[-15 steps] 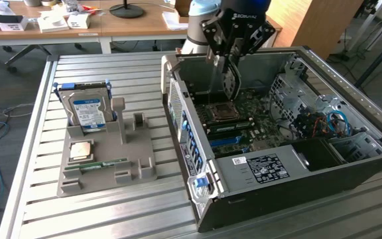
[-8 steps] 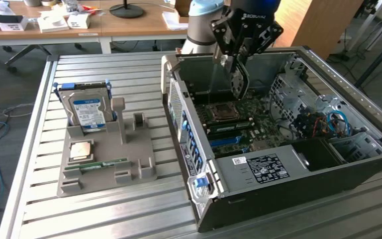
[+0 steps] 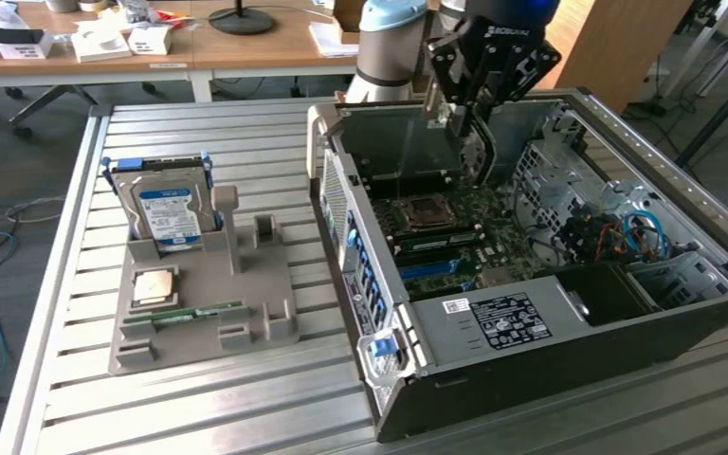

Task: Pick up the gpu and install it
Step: 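Pick up the gpu and move the gpu toward the slot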

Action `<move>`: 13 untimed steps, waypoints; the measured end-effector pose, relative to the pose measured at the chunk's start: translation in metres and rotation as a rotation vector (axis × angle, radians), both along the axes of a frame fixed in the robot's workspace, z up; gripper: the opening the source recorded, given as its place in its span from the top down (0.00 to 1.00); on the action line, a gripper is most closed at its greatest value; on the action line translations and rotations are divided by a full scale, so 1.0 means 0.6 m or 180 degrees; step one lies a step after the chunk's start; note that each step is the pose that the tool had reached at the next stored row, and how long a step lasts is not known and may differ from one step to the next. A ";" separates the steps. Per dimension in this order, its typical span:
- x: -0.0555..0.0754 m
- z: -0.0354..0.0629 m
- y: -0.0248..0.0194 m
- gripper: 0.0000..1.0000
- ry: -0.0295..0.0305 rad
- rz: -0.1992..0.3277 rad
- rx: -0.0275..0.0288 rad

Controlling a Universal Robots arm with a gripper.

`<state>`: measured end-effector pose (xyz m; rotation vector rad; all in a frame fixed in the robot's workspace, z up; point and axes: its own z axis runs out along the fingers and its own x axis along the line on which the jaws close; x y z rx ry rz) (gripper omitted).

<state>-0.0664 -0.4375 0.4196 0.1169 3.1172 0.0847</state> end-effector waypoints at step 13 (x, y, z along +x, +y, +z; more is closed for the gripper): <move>0.070 0.000 0.0000 0.73 0.0000 0.0000 0.0000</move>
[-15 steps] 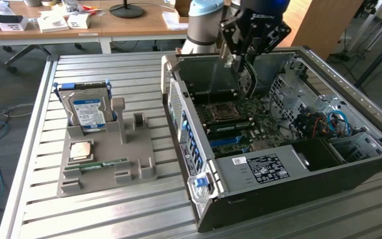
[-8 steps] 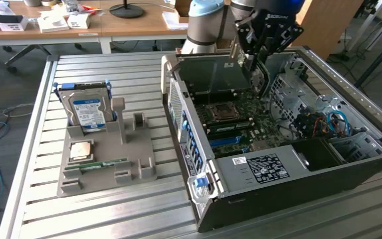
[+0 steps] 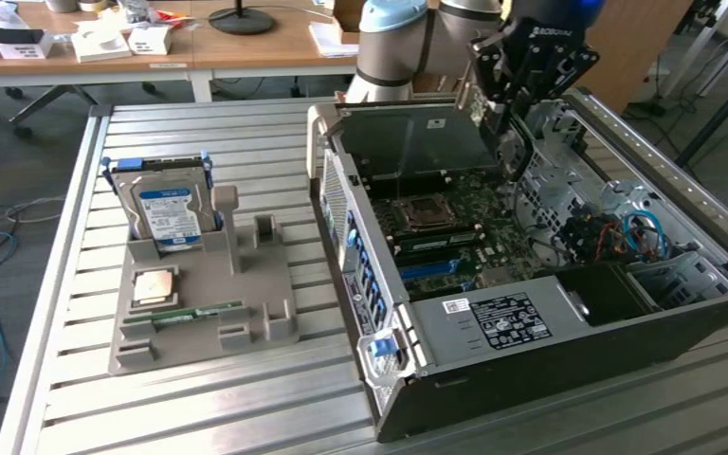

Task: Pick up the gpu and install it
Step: 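Pick up the gpu and move the gpu toward the slot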

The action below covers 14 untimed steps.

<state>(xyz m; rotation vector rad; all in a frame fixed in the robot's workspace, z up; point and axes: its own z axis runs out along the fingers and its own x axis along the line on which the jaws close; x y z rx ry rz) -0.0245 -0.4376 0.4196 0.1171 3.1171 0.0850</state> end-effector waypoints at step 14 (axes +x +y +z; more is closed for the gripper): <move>0.064 0.000 0.0001 0.73 0.0000 0.0000 0.0000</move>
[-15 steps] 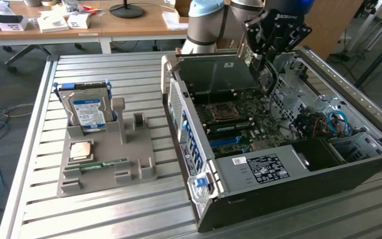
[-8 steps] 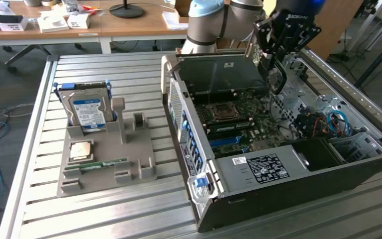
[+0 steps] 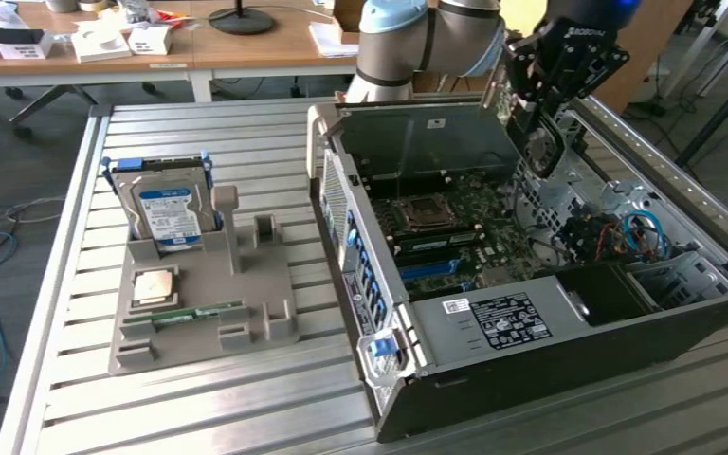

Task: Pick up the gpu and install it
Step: 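Pick up the gpu and move the gpu toward the slot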

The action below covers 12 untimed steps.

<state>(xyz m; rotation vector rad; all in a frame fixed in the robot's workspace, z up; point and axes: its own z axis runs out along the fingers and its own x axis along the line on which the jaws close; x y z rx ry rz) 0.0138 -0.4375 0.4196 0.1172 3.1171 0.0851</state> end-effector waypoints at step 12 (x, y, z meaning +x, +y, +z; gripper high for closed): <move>0.031 0.000 -0.0001 0.73 0.0000 0.0000 0.0000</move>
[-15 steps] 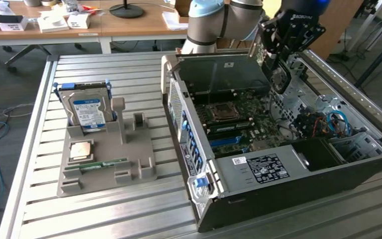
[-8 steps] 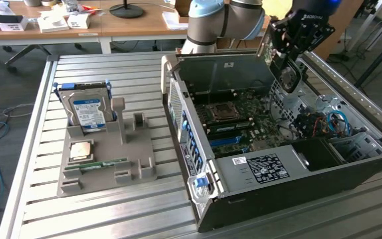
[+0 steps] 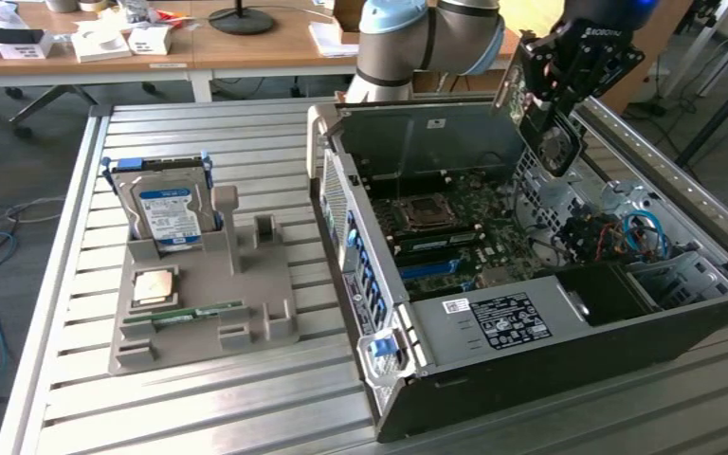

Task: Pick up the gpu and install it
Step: 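Pick up the gpu and move the gpu toward the slot, then insert the gpu into the slot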

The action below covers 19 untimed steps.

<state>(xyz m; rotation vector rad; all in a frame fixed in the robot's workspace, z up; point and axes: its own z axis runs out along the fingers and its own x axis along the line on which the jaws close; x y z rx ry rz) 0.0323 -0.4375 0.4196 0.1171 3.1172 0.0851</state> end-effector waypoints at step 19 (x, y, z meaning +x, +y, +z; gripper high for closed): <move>0.006 0.000 0.0000 0.73 0.0000 0.0090 0.0002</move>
